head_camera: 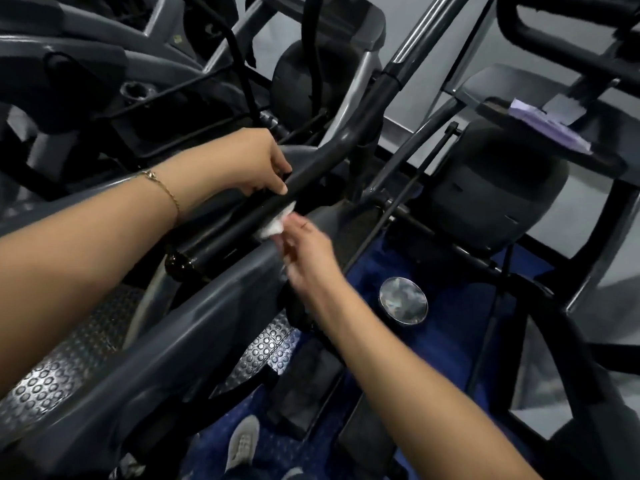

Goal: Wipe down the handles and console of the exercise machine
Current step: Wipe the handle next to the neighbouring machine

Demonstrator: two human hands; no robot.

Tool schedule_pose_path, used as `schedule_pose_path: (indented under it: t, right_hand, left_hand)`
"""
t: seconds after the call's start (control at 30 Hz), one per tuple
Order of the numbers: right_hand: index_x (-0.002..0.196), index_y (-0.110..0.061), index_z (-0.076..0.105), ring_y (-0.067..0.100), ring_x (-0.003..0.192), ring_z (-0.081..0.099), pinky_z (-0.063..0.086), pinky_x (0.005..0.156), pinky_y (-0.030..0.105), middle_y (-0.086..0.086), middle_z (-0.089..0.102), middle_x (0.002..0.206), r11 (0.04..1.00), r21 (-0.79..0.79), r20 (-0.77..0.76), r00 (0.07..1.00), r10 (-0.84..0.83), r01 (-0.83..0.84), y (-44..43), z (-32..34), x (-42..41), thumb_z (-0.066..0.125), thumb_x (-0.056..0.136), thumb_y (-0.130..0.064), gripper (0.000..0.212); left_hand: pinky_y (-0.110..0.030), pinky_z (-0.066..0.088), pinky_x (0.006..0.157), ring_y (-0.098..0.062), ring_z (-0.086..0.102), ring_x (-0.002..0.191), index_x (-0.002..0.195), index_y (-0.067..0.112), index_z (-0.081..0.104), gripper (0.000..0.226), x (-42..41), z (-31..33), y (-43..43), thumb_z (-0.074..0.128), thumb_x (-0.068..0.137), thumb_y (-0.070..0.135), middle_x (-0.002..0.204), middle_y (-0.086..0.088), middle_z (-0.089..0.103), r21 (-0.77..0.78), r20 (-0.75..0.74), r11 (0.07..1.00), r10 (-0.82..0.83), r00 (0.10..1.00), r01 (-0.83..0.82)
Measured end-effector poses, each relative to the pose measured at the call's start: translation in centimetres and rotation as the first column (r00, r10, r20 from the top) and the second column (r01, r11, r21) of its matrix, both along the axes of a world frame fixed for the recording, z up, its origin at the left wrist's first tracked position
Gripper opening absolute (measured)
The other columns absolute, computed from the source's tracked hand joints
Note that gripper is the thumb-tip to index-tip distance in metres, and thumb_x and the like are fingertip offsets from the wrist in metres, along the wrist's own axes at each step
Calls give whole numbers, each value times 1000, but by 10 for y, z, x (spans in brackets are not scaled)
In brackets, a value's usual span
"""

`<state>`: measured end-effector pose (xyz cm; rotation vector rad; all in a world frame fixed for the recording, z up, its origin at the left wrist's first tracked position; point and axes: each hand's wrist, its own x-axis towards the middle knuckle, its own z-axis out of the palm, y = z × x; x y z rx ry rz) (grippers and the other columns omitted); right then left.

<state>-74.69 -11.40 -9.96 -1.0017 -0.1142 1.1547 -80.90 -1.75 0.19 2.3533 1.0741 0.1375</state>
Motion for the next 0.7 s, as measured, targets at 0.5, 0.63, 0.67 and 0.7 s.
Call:
schedule_pose_path:
  t: [0.5,0.63,0.67,0.7]
  right_hand:
    - [77,-2,58,7,45,64,53,44,16,2,66,50,991,-24,-284,950,-133,132,13,13,11,50,90,4,16]
    - [79,-4,60,5,51,65,56,52,15,0,68,56,999,-18,-194,981,-32,29,-7,11,-13,51,90,3,16]
    - [78,-5,60,5,53,65,55,56,16,1,69,59,1000,10,-170,985,-2,4,-15,12,-18,52,90,2,16]
    - [77,-6,61,5,55,64,55,59,16,2,68,62,999,37,-128,992,-13,18,-20,16,-18,54,89,2,16]
  left_hand:
    - [-8,43,39,-5,48,53,128,20,59,50,6,-3,8,73,80,17,97,2,60,-32,15,999,-27,1000,28]
    - [-17,48,61,-15,60,65,134,24,52,58,14,4,5,72,80,18,117,-3,64,65,-48,991,-113,992,116]
    - [-23,49,77,-21,65,85,135,23,51,60,18,4,4,72,79,19,120,-4,64,111,-68,985,-127,990,134]
    - [-26,47,89,-22,63,102,135,23,51,60,22,4,4,72,79,20,121,-4,64,143,-66,980,-129,989,138]
